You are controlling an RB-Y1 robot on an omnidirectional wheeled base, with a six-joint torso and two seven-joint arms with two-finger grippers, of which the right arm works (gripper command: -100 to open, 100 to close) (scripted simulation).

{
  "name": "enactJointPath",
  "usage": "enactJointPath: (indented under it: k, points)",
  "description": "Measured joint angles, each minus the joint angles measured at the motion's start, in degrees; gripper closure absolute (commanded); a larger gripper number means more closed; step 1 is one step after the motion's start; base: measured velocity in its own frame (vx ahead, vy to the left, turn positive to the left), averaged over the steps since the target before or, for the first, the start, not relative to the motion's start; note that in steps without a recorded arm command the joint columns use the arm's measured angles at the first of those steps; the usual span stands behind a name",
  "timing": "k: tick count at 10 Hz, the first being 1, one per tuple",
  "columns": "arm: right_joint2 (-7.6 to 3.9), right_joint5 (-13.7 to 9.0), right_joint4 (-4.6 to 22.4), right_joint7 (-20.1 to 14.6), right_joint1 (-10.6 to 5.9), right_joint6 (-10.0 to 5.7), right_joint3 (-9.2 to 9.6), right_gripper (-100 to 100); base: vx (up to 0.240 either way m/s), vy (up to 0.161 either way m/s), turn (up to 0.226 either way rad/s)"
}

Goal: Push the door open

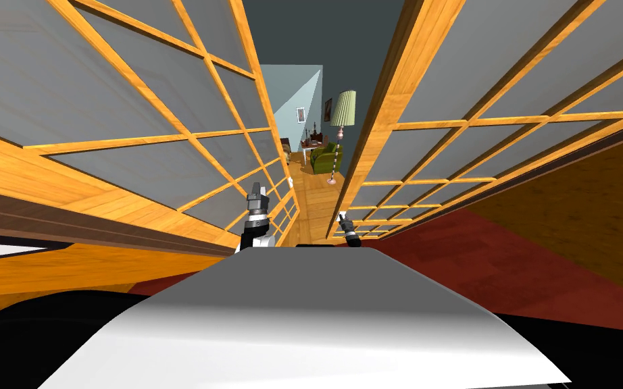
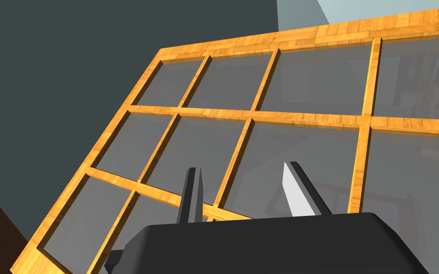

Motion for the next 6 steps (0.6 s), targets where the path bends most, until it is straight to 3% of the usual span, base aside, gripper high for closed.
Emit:
enactJointPath:
  k: [2, 5, 6]
  points:
    - [-0.33, -1.8, -0.8, -3.2, 0.44, 0.09, 0.80, 100, 0.040, -0.008, 0.025]
    - [-0.67, -5.1, 0.1, -7.1, -1.12, -0.42, 1.21, 100, 0.056, -0.021, 0.010]
    - [-1.03, -6.3, -1.2, -8.8, -0.52, -0.14, 1.37, -100, 0.014, 0.023, -0.054]
